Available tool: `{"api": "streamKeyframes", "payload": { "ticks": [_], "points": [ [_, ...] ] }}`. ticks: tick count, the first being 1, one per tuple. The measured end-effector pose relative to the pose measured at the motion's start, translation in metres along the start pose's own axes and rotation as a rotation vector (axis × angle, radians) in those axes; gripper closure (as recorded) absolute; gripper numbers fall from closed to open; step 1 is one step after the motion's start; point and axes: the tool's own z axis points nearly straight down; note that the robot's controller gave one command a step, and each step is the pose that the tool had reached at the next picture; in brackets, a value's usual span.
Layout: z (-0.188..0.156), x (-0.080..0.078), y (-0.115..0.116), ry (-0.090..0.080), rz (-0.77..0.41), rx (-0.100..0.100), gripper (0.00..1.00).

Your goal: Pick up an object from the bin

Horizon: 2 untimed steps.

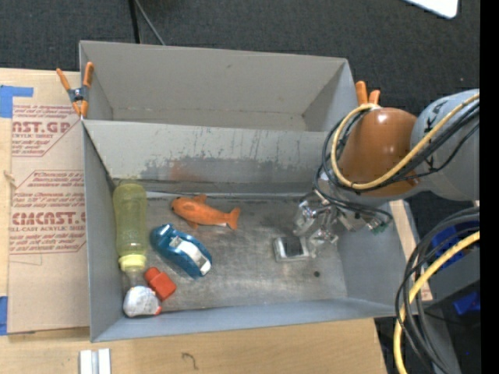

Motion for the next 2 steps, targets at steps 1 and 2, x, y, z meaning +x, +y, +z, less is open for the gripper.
{"api": "streamKeyframes", "payload": {
  "ticks": [1,2],
  "points": [
    [0.0,0.0001,0.0,0.0,0.0,0.0,1.0],
    [-0.0021,0.0027,0.0016,0.015,-0.002,-0.008,1.0]
  ]
}}
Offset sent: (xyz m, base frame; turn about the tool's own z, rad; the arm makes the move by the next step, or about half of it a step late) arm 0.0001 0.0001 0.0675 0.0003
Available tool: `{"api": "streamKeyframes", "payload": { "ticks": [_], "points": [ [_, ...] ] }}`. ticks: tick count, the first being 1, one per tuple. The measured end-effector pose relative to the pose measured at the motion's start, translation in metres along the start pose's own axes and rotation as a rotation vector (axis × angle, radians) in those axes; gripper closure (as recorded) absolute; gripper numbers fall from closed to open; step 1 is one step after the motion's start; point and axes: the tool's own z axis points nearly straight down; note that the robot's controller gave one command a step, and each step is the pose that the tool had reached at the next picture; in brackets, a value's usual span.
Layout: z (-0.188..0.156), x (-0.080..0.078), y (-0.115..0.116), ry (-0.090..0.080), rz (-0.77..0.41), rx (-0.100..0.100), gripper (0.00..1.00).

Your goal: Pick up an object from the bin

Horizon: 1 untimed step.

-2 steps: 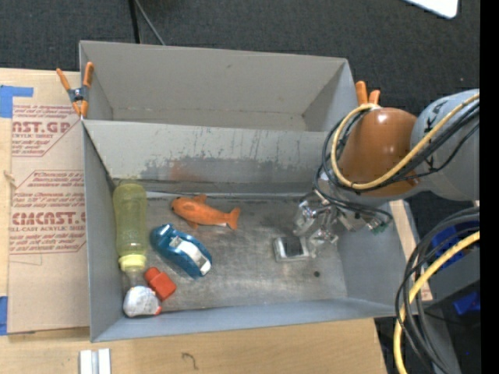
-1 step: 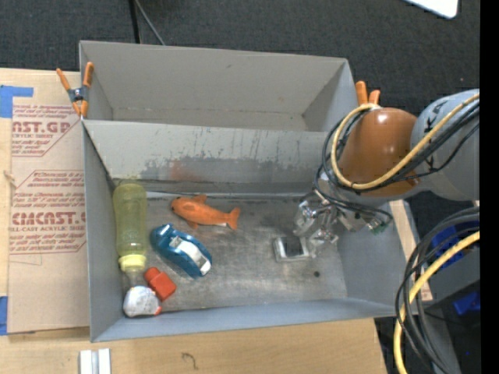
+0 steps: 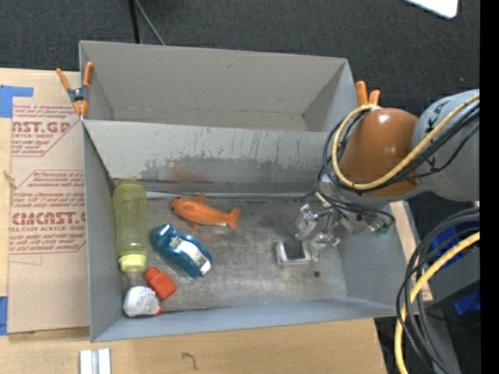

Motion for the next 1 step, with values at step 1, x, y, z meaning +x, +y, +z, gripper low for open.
{"api": "streamKeyframes", "payload": {
  "ticks": [1],
  "points": [
    [-0.0159,0.0052,0.0026,0.02,0.001,-0.012,1.0]
  ]
}}
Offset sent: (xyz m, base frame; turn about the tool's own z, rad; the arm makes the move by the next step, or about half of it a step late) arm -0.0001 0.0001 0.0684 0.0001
